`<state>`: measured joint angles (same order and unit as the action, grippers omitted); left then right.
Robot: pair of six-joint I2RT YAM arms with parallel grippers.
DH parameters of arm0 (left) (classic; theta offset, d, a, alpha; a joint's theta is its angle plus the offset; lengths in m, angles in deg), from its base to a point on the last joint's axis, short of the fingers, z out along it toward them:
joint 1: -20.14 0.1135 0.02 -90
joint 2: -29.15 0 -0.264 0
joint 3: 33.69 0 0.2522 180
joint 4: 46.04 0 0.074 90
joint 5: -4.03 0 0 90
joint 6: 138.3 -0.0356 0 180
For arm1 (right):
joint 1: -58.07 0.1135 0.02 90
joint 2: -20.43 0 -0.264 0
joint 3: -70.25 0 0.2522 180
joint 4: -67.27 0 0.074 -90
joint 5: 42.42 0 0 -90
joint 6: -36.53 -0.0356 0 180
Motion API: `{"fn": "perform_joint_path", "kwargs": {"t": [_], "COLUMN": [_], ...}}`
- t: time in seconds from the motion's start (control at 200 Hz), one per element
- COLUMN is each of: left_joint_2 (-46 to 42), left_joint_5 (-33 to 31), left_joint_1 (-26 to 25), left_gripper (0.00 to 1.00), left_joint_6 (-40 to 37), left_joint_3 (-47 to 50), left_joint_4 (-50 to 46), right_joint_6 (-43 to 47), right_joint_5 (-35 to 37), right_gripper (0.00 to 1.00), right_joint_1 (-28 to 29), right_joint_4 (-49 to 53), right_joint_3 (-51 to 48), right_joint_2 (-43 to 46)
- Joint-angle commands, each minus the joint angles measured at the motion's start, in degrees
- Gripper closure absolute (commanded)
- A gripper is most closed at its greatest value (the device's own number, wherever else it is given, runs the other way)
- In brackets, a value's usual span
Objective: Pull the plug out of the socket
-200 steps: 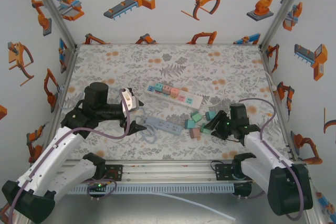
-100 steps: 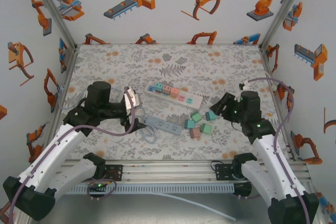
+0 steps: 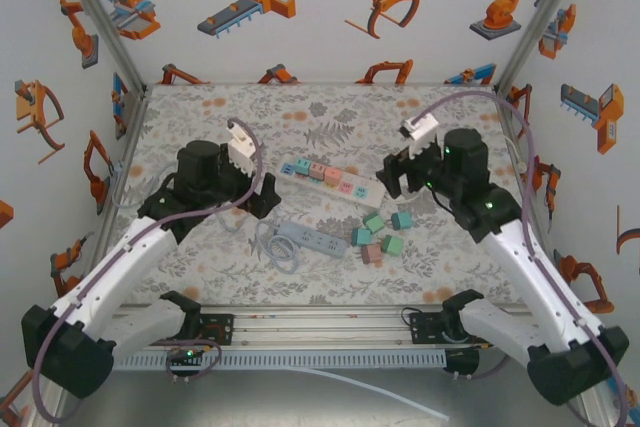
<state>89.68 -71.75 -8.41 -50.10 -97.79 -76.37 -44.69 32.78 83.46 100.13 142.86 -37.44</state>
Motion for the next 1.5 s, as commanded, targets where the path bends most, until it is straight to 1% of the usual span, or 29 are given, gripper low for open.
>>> {"fn": "perform_joint_path", "kwargs": {"t": [0.0, 0.075, 0.17, 0.28, 0.32, 0.36, 0.461, 0.571, 0.686, 0.841, 0.946, 1.026, 1.076, 1.177, 1.257, 1.302, 1.497], "left_joint_2": [5.06, 10.41, 17.23, 23.63, 25.89, 28.23, 33.87, 37.95, 41.75, 46.76, 49.23, 51.14, 52.22, 53.91, 54.75, 55.1, 56.2], "left_joint_5": [-3.61, -4.06, -3.88, -7.74, -9.5, -10.83, -12.31, -11.97, -11.16, -9.26, -7.19, -6.1, -5.41, -4.68, -4.55, -4.47, -3.91], "left_joint_1": [2.72, 4.5, 5.28, 5.44, 5.58, 5.62, 5.75, 5.79, 6.01, 6.39, 6.5, 6.5, 6.54, 6.48, 6.45, 6.45, 6.49], "left_gripper": [0.03, 0.03, 0.03, 0.03, 0.01, 0.0, 0.02, 0.05, 0.08, 0.2, 0.24, 0.28, 0.3, 0.34, 0.37, 0.38, 0.43], "left_joint_6": [15.01, 20.7, 23.61, 28.5, 29.71, 30.16, 30.26, 30.39, 30.85, 33.62, 35.58, 36.18, 36.34, 36.38, 36.45, 36.52, 36.43], "left_joint_3": [-4.85, -9.49, -15.23, -19.01, -20.4, -22.26, -27.16, -29.12, -30.42, -32.33, -32.64, -33.4, -33.79, -34.4, -34.35, -34.26, -33.49], "left_joint_4": [1.39, -1.91, -5.29, -5.95, -6.6, -7.95, -11.68, -11.05, -9.74, -9.51, -8.15, -7.91, -7.78, -7.77, -7.79, -7.77, -8.5], "right_joint_6": [6.72, 6.48, 5.86, 5.82, 5.86, 5.94, 6.47, 7.56, 8.68, 9.03, 9.86, 10.54, 10.81, 11.7, 11.75, 11.79, 11.79], "right_joint_5": [0.6, -0.78, -1.01, -1.77, -1.24, -0.4, 2.35, 5.01, 6.1, 4.36, 2.54, 2.14, 2.41, 0.88, -0.84, -1.72, -2.32], "right_gripper": [0.21, 0.2, 0.19, 0.18, 0.19, 0.19, 0.19, 0.19, 0.19, 0.19, 0.22, 0.22, 0.24, 0.32, 0.43, 0.48, 0.6], "right_joint_1": [2.55, 3.79, 5.24, 6.45, 6.96, 7.36, 8.22, 8.79, 9.15, 9.28, 9.33, 9.42, 9.42, 9.42, 9.42, 9.42, 9.59], "right_joint_4": [-0.02, -1.32, -1.67, 3.23, 5.34, 7.45, 12.7, 16.66, 17.37, 16.63, 16.18, 13.99, 11.73, 8.24, 7.06, 6.86, 5.71], "right_joint_3": [5.67, 8.32, 11.59, 16.93, 19.19, 21.38, 26.28, 31.05, 33.56, 35.0, 34.68, 32.96, 31.4, 29.08, 28.69, 28.75, 29.13], "right_joint_2": [-5.98, -10.41, -16.95, -24.8, -27.78, -30.62, -37.28, -43.67, -48.76, -53.71, -55.55, -55.95, -55.85, -55.67, -56.12, -56.55, -57.98]}}
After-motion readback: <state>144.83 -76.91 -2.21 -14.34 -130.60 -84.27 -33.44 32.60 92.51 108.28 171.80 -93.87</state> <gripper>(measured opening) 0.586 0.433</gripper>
